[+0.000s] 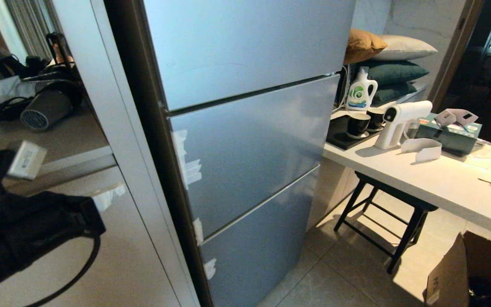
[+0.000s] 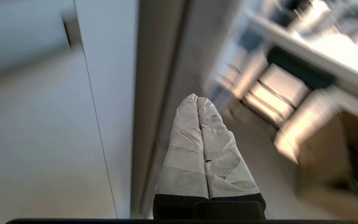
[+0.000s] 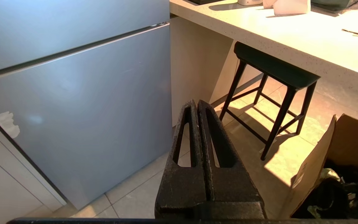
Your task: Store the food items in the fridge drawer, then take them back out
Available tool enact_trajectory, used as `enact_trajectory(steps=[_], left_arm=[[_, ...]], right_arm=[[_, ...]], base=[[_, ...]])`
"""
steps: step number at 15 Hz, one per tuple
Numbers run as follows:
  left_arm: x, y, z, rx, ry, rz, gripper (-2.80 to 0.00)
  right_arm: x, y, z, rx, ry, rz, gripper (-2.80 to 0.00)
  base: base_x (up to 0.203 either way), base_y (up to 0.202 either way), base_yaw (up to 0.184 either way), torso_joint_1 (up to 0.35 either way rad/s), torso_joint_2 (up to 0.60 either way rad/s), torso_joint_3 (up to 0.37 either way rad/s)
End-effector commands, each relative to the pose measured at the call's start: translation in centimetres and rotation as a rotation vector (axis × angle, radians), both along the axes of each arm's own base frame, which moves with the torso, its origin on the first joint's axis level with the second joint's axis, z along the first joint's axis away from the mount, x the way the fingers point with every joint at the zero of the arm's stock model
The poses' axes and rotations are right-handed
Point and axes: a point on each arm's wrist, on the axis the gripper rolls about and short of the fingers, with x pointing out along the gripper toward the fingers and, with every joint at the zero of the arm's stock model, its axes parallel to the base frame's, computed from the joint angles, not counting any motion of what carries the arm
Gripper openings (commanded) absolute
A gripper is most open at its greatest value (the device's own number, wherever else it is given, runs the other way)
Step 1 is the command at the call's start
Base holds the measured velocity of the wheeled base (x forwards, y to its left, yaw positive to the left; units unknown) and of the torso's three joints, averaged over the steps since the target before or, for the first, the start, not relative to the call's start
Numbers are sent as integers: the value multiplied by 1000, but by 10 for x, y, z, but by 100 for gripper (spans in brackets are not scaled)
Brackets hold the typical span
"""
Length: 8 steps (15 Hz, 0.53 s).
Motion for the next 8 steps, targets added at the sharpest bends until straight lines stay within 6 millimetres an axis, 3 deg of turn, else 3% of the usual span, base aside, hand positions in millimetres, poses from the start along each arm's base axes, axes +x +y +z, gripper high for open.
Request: enact_trajectory(steps=[1,8], left_arm=[[43,-14,-15,5,0,60,-280],[86,-27,-1,-60,-154,170,-280]], right_arm=[[0,0,0,2,2,0,-280],[0,0,0,10,1,-1,-280]], base=[[0,0,0,0,0,0],[0,0,0,0,0,0]])
